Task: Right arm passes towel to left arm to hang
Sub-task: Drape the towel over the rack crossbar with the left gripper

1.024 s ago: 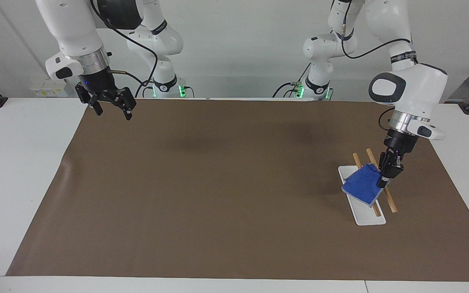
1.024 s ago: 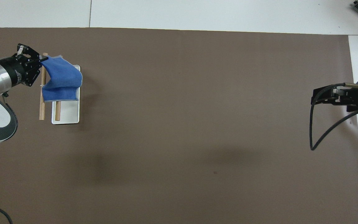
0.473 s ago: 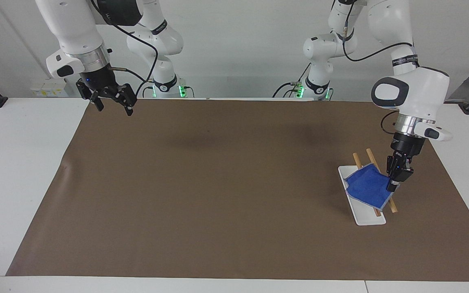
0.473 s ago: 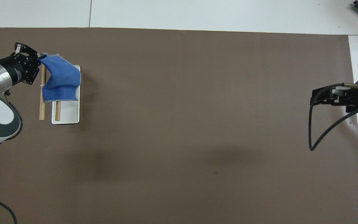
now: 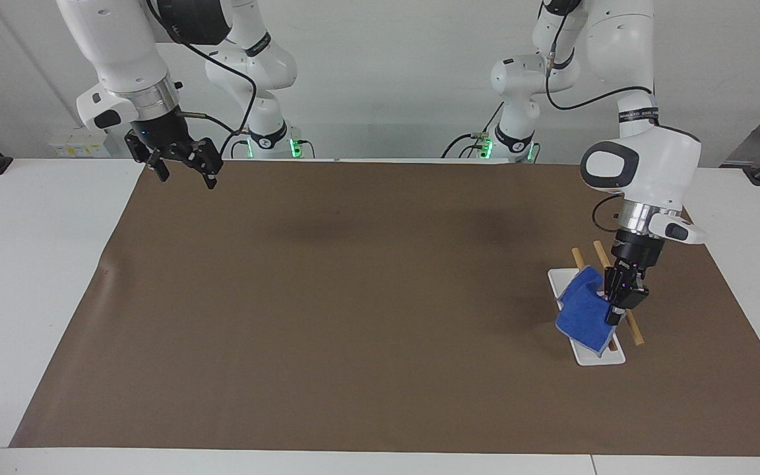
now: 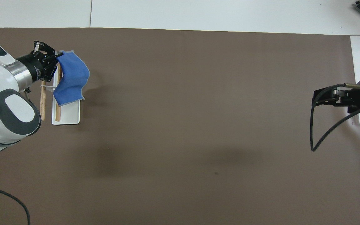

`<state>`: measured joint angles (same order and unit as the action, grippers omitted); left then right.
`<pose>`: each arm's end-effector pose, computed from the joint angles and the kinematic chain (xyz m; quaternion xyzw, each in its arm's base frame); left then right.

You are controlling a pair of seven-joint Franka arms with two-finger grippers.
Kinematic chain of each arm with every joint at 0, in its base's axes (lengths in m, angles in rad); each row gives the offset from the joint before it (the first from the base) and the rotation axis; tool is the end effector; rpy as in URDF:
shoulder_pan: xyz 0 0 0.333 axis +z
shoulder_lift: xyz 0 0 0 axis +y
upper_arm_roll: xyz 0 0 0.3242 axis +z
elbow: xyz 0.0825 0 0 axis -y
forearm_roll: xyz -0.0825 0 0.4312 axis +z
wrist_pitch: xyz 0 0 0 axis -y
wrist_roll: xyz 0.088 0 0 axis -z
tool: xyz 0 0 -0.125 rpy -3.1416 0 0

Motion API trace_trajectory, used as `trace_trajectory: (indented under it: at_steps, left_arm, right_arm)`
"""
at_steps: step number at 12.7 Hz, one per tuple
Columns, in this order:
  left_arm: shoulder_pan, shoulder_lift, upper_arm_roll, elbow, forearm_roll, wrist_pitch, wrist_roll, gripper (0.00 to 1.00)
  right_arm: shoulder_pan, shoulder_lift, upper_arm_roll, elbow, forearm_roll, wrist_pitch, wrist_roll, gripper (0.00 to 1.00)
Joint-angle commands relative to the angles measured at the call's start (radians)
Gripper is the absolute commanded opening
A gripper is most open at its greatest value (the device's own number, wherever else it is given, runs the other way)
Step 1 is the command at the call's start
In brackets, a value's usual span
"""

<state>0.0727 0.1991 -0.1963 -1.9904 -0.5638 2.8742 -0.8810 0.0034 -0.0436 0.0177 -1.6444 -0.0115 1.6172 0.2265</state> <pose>0.6851 -0.0517 0.4053 0.7496 0.5519 0.1955 0.3088 0.5917 0.0113 0.6065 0.9947 -0.1023 0.0089 0.0051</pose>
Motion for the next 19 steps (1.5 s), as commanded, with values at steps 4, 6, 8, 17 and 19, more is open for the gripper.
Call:
trace_trajectory:
  at_steps: [4,6,8,17,19]
  left_arm:
    - [-0.001,0.014,0.015,0.022,-0.021,0.011,0.002,0.0]
    - [0.036,0.011,0.035,0.018,-0.021,-0.001,0.001,0.0]
    - [0.033,0.007,0.096,0.013,-0.019,-0.048,-0.004,0.0]
    - [0.033,-0.041,0.179,0.024,-0.018,-0.213,0.109,0.0]
    - [0.033,-0.047,0.179,0.033,-0.016,-0.227,0.116,0.0]
  right_arm:
    - [0.004,0.002,-0.004,0.008,-0.002,-0.011,-0.009,1.0]
    - [0.004,0.002,-0.004,0.008,-0.002,-0.016,-0.01,1.0]
    - [0.003,0.001,-0.004,0.008,-0.002,-0.022,-0.01,1.0]
    - [0.015,0.001,0.001,0.011,-0.019,-0.043,-0.021,1.0]
    - [0.015,-0.001,0.001,0.017,-0.021,-0.046,-0.026,1.0]
